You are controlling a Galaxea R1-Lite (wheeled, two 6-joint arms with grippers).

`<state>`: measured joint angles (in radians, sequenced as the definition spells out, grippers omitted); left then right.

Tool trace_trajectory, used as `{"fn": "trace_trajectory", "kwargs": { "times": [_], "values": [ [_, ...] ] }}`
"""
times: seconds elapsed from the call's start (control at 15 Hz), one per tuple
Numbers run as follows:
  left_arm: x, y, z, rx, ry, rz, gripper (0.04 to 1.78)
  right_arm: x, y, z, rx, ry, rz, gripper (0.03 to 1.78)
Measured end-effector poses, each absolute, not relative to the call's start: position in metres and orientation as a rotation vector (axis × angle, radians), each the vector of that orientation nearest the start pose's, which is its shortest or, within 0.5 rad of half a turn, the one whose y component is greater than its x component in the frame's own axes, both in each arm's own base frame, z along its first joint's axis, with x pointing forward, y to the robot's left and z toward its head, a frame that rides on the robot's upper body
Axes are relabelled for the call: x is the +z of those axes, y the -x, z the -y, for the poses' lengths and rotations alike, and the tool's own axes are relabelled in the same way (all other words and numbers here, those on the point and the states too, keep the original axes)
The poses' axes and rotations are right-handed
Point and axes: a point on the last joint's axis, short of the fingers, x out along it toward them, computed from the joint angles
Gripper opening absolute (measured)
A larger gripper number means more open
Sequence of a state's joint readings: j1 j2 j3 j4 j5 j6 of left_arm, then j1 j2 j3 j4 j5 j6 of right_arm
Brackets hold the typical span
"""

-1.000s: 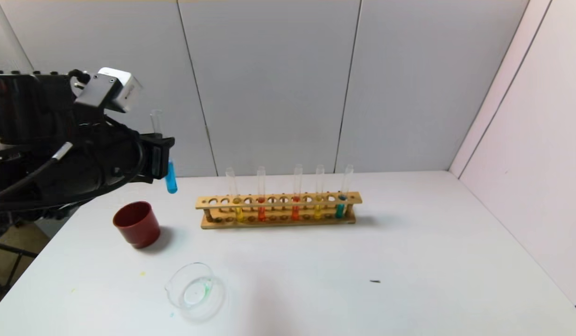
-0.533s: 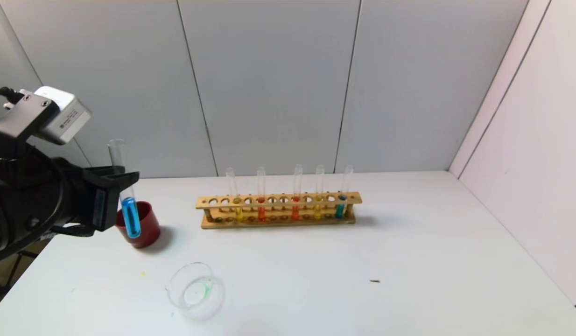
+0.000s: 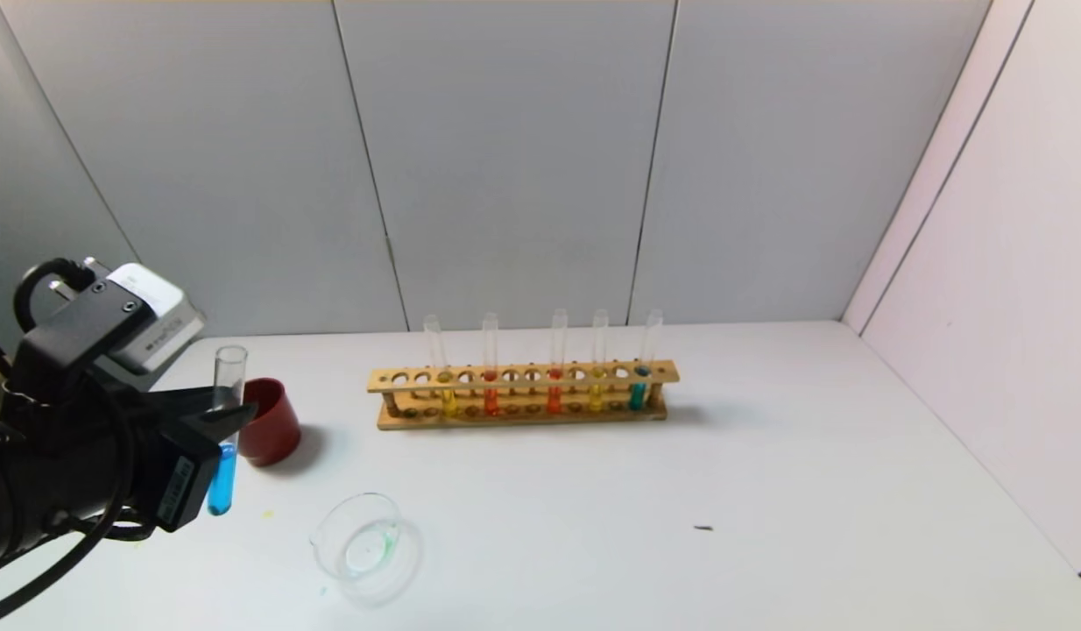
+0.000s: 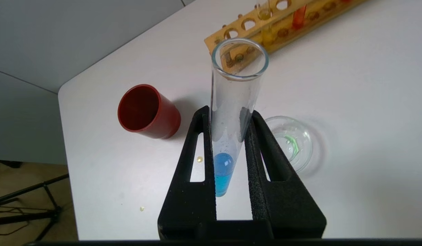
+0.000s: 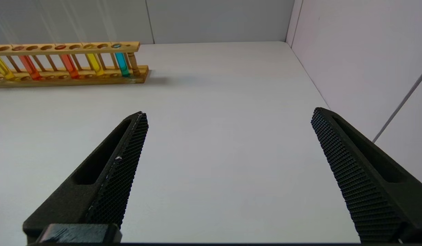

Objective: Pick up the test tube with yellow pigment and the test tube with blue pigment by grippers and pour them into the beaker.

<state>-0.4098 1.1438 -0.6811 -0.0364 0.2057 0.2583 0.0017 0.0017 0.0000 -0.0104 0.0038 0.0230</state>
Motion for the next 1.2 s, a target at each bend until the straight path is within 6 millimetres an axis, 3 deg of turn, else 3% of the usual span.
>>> {"fn": "trace_trajectory", "kwargs": {
  "times": [0.73,1.2],
  "values": [
    [0.170,-0.176,0.071,-0.293,-0.580,-0.679,0.32,0.077,0.023,0.000,0.005,-0.023,0.009,1.74],
    [0.134,-0.185,0.095,-0.272,-0.765,-0.819,0.32,0.077,0.023,0.000,0.005,-0.023,0.009,1.74]
  ]
}}
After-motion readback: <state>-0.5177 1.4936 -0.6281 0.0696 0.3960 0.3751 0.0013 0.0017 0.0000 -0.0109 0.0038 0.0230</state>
